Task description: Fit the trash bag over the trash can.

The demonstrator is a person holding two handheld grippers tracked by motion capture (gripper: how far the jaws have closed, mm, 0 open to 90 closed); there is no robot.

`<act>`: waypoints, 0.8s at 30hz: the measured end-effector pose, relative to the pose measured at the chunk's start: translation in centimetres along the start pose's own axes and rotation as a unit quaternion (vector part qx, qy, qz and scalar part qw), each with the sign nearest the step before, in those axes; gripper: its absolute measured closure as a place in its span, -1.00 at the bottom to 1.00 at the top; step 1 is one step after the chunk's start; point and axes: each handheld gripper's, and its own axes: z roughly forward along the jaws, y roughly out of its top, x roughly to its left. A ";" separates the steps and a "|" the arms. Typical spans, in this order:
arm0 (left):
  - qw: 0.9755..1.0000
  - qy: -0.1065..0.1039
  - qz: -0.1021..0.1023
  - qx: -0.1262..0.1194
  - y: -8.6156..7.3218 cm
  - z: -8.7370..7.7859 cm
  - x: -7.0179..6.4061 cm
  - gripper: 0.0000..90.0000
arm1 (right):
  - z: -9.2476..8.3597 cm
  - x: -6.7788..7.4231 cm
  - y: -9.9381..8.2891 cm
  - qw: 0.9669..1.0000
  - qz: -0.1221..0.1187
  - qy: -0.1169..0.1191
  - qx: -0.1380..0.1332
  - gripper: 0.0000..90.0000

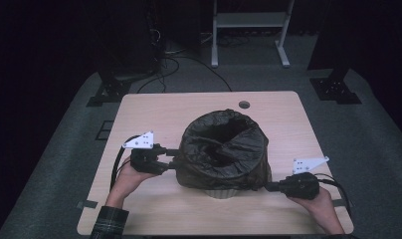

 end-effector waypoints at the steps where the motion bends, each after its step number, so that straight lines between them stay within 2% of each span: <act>1: 1.000 0.000 0.000 0.000 0.0 0.0 0.0 0.06 | 0.0 -0.1 -0.2 1.000 0.002 -0.002 0.003 1.00; 3: 1.000 0.003 0.001 0.000 0.0 -0.1 0.0 0.00 | -0.1 -0.2 -0.4 1.000 0.003 -0.002 0.003 1.00; 8: 1.000 0.015 -0.002 -0.010 0.2 -0.5 -0.3 -0.29 | -1.1 0.0 0.4 0.999 -0.004 -0.023 -0.035 0.24; 12: 1.000 0.025 -0.011 -0.010 0.2 -0.9 -0.5 -0.60 | -2.2 0.2 1.3 0.997 -0.007 -0.038 -0.064 -0.03; 13: 1.000 0.026 -0.011 -0.010 0.1 -1.0 -0.6 -0.62 | -2.4 0.3 1.5 0.997 -0.009 -0.037 -0.071 -0.10; 15: 0.999 0.036 -0.016 -0.007 -0.1 -1.1 -0.7 -0.79 | -2.8 0.3 2.0 0.996 -0.009 -0.045 -0.080 -0.29; 19: 0.999 0.043 -0.024 -0.003 -0.5 -1.3 -1.0 -0.97 | -3.6 0.4 3.2 0.994 -0.013 -0.057 -0.093 -0.63; 24: 0.997 0.067 -0.028 -0.002 -1.2 -2.0 -1.4 -1.00 | -4.4 0.8 4.4 0.990 -0.033 -0.082 -0.106 -0.82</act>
